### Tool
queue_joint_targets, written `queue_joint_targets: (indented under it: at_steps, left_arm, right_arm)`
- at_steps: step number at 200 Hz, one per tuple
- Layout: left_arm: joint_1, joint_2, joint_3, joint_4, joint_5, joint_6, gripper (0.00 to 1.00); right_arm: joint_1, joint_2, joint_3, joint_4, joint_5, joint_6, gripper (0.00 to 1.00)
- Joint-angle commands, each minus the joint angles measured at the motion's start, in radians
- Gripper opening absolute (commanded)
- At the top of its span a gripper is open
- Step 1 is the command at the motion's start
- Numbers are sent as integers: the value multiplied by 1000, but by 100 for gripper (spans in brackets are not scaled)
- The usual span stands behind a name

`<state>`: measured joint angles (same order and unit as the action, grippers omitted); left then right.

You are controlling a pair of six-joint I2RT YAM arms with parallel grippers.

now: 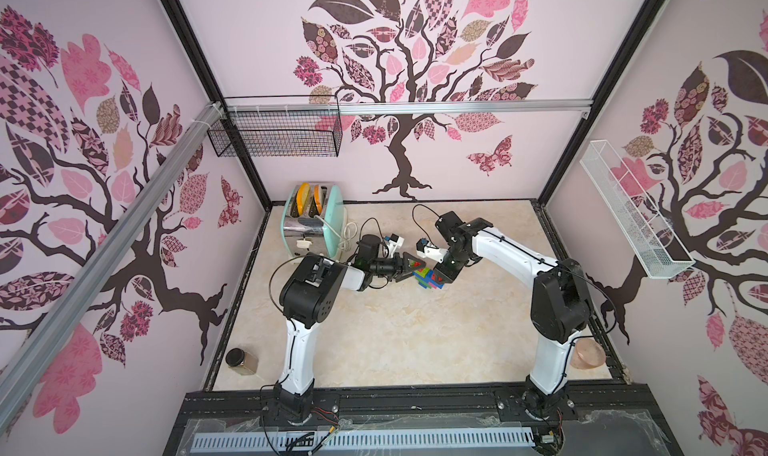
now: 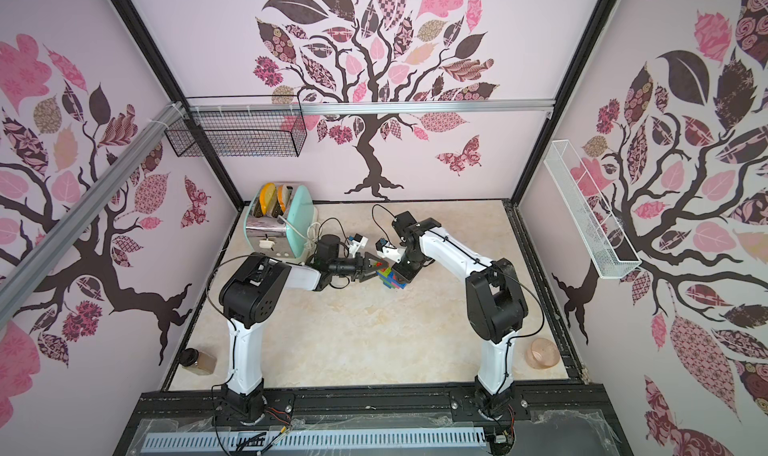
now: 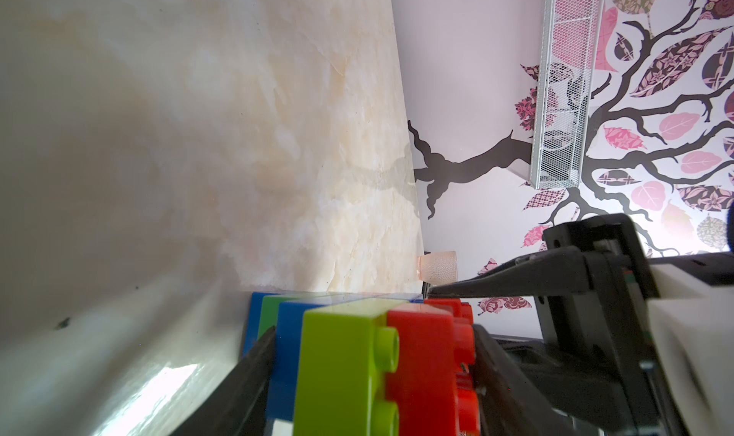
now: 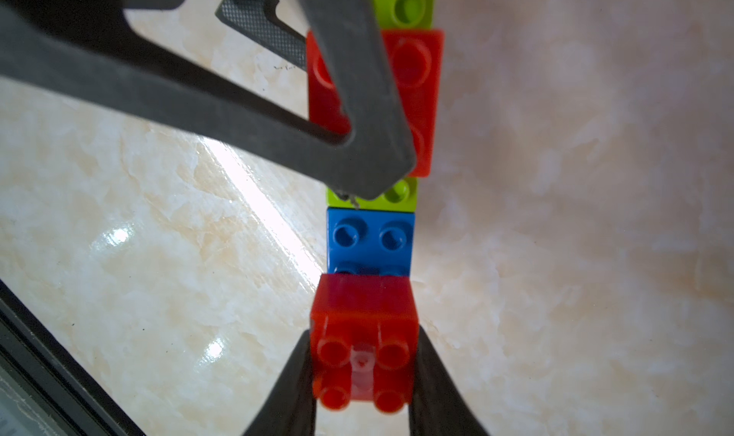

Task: Assemble a heart with lego
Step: Assemble the lego brick with the lego brick.

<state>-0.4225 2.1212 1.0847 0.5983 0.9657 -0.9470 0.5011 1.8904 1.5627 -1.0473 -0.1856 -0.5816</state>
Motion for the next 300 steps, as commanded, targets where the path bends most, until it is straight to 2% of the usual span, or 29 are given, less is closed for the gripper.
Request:
queue_joint_targets:
  at_steps: [1, 55, 94, 153, 209, 256, 271, 287, 300]
  left_arm:
    - [3, -32, 7, -26, -10, 21, 65]
    - [2, -46, 1, -26, -17, 21, 65]
    - [2, -44, -3, -23, -18, 19, 65]
    - [2, -38, -5, -18, -18, 18, 65]
    - [2, -36, -6, -14, -15, 13, 65]
    - [3, -33, -5, -12, -15, 13, 65]
    - [2, -34, 0, -12, -12, 12, 65]
    - [2, -32, 3, -14, -10, 12, 65]
    - [3, -33, 4, -12, -9, 11, 65]
  right_arm:
    - [8, 14, 26, -36, 7, 18, 20]
    - [33, 62, 58, -54, 62, 53, 19]
    - [40, 78, 67, -60, 46, 76, 19]
    - [41, 58, 4, -23, 38, 88, 19]
    - [72, 45, -69, 63, 116, 125, 17]
    - [79, 58, -91, 95, 96, 141, 18]
    - [79, 49, -92, 107, 82, 141, 20]
    - [74, 37, -82, 115, 76, 143, 29]
    - [65, 17, -74, 124, 58, 150, 43]
